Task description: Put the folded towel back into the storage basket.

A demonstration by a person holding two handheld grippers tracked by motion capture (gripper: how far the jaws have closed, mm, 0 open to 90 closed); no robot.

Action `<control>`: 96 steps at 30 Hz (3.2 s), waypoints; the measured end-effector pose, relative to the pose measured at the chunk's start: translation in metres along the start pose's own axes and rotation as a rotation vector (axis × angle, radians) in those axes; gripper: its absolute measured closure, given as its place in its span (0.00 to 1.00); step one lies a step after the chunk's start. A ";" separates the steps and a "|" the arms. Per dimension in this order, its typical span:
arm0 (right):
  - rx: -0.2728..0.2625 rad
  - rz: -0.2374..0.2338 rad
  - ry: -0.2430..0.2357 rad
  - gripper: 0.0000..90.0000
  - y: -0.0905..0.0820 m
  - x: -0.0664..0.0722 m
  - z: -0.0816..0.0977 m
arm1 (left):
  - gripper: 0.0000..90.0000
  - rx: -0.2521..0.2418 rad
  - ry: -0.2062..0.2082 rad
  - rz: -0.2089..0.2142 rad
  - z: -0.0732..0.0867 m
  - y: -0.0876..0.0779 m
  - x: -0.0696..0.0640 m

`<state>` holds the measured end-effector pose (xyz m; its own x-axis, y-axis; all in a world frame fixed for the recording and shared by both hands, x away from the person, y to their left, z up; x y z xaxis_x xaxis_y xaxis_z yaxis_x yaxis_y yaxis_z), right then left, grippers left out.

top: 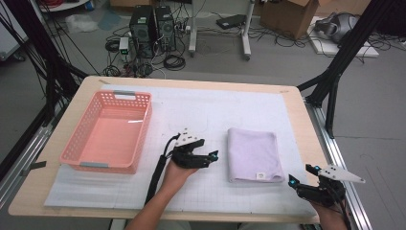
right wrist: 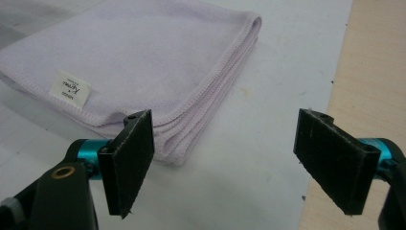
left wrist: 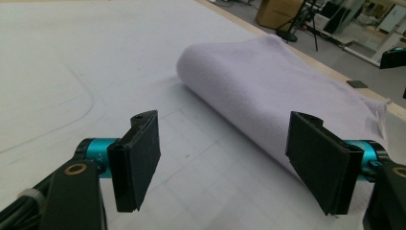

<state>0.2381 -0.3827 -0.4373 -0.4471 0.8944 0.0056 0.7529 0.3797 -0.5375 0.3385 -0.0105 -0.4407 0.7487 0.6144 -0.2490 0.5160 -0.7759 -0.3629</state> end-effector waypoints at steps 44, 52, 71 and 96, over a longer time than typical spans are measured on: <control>-0.012 -0.002 0.012 0.23 0.001 0.000 0.000 | 0.78 0.209 -0.176 0.057 0.009 0.075 -0.028; -0.015 0.001 0.015 0.23 0.001 -0.001 0.000 | 0.80 0.193 -0.156 0.086 0.009 0.063 -0.024; -0.024 -0.002 0.018 0.23 0.000 -0.002 -0.002 | 0.81 0.052 -0.046 0.113 0.002 -0.002 0.000; -0.025 -0.012 0.006 0.22 0.003 0.003 -0.005 | 0.83 -0.115 0.210 0.133 -0.035 -0.061 -0.006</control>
<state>0.2412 -0.3775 -0.4345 -0.4536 0.8910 0.0176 0.7590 0.3965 -0.5163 0.3171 0.0281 -0.3858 0.8768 0.4722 -0.0915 0.4424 -0.8664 -0.2317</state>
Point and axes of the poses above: each handheld gripper's, and its own axes: y roughly forward along the jaws, z roughly out of its underside, x roughly to its left, the point moved 3 cm from there along y, roughly forward along the jaws
